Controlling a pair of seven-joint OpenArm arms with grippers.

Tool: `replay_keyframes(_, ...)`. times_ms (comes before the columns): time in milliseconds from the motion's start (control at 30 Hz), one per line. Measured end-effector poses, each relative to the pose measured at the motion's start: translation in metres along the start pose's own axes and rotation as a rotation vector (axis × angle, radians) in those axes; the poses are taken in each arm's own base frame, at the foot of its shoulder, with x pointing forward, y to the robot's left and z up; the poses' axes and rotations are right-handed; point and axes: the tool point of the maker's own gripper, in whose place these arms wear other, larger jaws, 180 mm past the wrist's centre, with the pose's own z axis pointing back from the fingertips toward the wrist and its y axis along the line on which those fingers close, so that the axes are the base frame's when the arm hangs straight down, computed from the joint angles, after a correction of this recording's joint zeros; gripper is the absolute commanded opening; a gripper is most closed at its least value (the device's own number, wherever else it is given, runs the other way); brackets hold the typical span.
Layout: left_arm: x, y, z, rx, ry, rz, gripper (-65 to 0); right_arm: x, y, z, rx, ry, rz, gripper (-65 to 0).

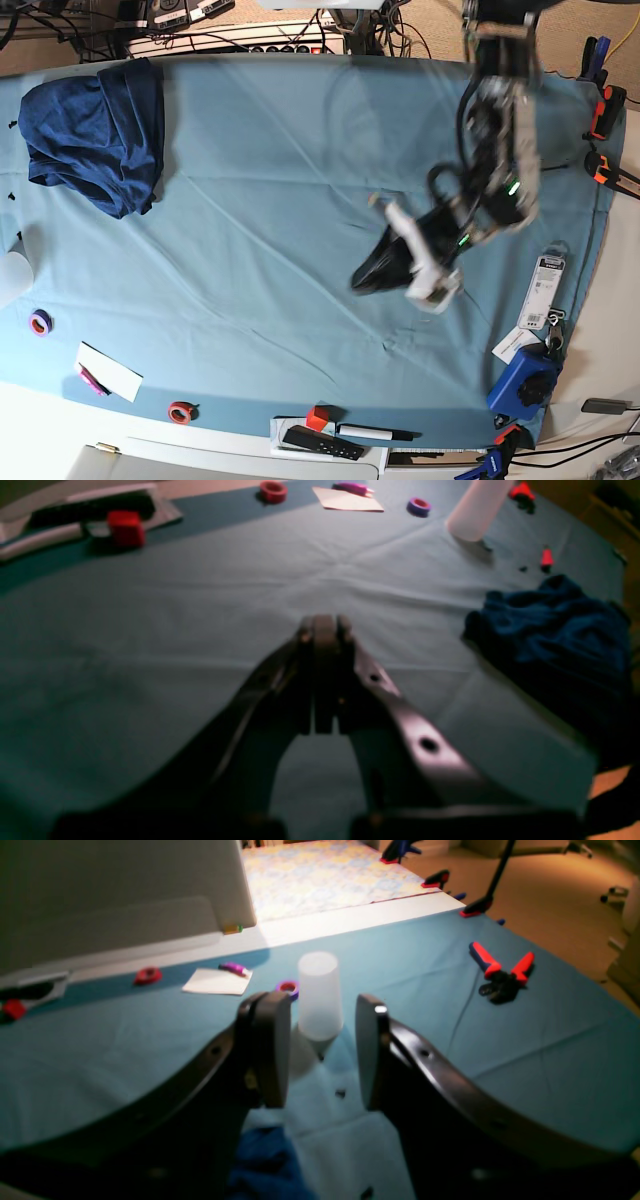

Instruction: Layout the t-shirt on the table in an organized manner, then fold the t-shirt properly

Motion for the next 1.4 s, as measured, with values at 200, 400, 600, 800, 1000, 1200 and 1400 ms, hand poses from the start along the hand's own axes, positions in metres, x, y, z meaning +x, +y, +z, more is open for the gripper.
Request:
replay_keyframes(200,-0.026,0.013,0.070,0.106,0.045,0.082,-65.0,-0.048,0.024,0.016,0.079,0.137,-0.084,-43.2)
replay_keyframes(400,-0.062,0.009,0.140,0.154,0.069,0.371,-65.0,-0.085,0.049,0.038,0.187,0.273,-0.168,-43.2)
replay_keyframes(600,-0.076,-0.008,0.203,0.150,0.090,0.568,-65.0,-0.107,0.066,0.065,0.293,0.425,-0.201,-43.2)
replay_keyframes(800,-0.124,-0.031,0.254,0.194,0.363,0.621,-65.0,-0.124,0.061,0.087,0.287,0.547,-0.180,-43.2)
replay_keyframes(1000,-0.152,-0.062,0.289,0.178,0.546,0.690,-65.0,-0.163,0.089,0.109,0.406,0.749,-0.189,-43.2)
replay_keyframes(1200,-0.168,-0.082,0.314,0.192,0.611,0.775,-65.0,-0.212,0.147,0.143,0.609,0.967,-0.251,-43.2)
replay_keyframes(1400,-0.208,-0.085,0.343,0.244,0.644,0.964,-65.0,-0.250,0.190,0.170,0.747,1.129,-0.229,-43.2)
